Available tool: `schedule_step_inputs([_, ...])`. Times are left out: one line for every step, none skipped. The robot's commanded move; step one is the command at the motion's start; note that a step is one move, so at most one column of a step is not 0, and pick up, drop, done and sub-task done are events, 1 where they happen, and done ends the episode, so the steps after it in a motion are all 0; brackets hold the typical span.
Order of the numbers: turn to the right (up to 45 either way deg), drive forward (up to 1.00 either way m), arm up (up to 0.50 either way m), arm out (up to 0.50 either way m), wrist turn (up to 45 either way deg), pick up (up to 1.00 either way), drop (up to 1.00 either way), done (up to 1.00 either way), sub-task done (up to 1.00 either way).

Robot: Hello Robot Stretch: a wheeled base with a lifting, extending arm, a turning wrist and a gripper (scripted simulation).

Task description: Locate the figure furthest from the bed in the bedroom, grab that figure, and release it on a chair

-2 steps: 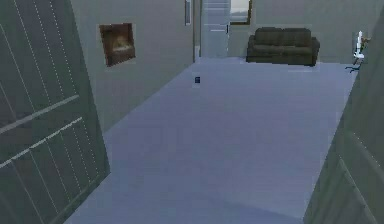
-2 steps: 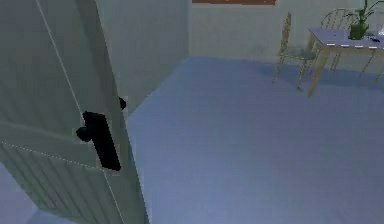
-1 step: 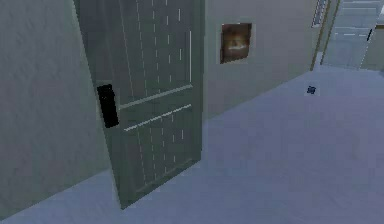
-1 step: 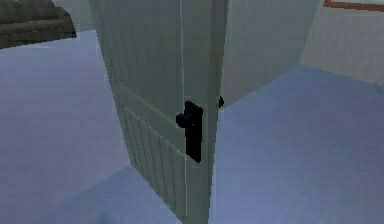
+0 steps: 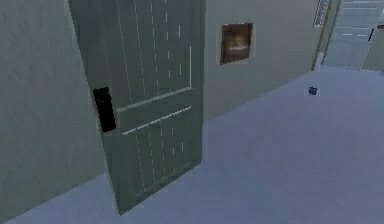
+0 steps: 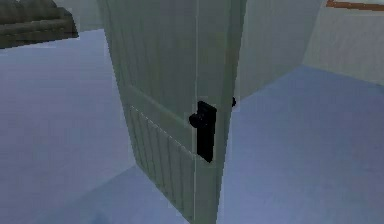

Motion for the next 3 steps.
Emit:
schedule_step_inputs([39.0, 0.00, 0.00, 0.00, 0.0, 0.00, 0.00, 0.00, 0.00])
schedule_step_inputs([0.0, 1.00, 0.00, 0.00, 0.0, 0.00, 0.00, 0.00, 0.00])
schedule_step_inputs([0.0, 1.00, 0.00, 0.00, 0.0, 0.00, 0.00, 0.00, 0.00])
